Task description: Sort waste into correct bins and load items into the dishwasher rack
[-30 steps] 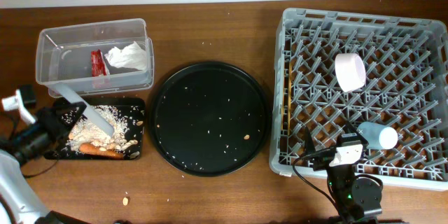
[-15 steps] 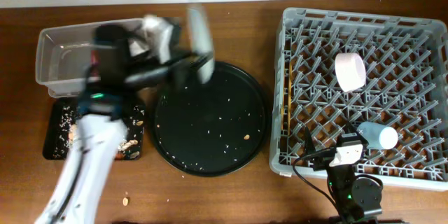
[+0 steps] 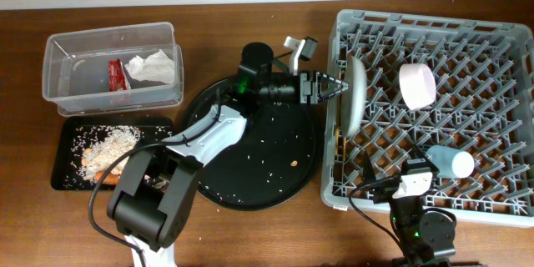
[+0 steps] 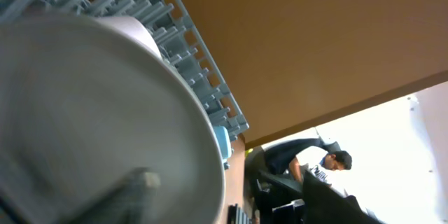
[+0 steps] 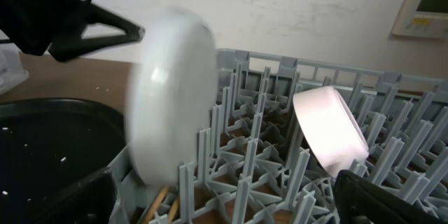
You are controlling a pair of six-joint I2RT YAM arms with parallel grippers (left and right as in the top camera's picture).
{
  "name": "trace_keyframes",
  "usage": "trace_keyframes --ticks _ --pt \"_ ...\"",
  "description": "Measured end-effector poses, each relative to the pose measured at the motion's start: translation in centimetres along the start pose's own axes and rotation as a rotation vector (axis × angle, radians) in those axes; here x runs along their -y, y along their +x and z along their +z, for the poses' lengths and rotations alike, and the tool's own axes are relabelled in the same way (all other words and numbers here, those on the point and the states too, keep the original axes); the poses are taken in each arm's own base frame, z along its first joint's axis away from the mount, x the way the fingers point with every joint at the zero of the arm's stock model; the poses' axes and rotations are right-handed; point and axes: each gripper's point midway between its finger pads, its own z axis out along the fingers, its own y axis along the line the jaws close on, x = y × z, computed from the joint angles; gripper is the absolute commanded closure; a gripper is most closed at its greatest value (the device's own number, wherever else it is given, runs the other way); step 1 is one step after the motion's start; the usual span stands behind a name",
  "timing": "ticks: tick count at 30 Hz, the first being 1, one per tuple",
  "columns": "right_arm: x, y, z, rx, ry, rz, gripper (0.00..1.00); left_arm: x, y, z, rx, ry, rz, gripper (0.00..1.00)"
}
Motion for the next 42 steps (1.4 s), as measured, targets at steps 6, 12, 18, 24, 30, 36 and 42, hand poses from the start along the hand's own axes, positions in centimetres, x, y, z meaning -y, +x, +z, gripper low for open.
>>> trace_keyframes --ticks 6,12,18,24,30,36,42 --pt "0.0 0.0 0.0 0.0 0.0 0.0 0.02 -2.3 -2.6 -6.0 0.048 -0.111 -0.08 0.01" --pt "0.0 0.0 0.0 0.0 0.0 0.0 0.02 6.4 -0.2 -29.6 0.148 -1.068 -0.09 0.01" --pt "0.0 0.0 0.0 0.0 0.0 0.0 0.02 17.6 3.8 -37.9 0.346 -1.346 0.205 0.01" --pt "0.0 0.0 0.0 -0.001 0.0 0.0 0.02 20.1 9.0 -40.3 0.386 -1.444 0.225 0.01" --pt "0.0 0.0 0.0 -0.001 0.0 0.0 0.02 6.6 6.7 -39.0 0.495 -1.463 0.32 0.01" --pt "0.0 0.0 0.0 0.0 0.0 -0.001 0.02 7.6 11.3 -38.4 0.722 -1.361 0.661 0.01" --pt "0.0 0.0 0.0 0.0 0.0 0.0 0.02 4.0 11.1 -38.2 0.896 -1.323 0.834 0.01"
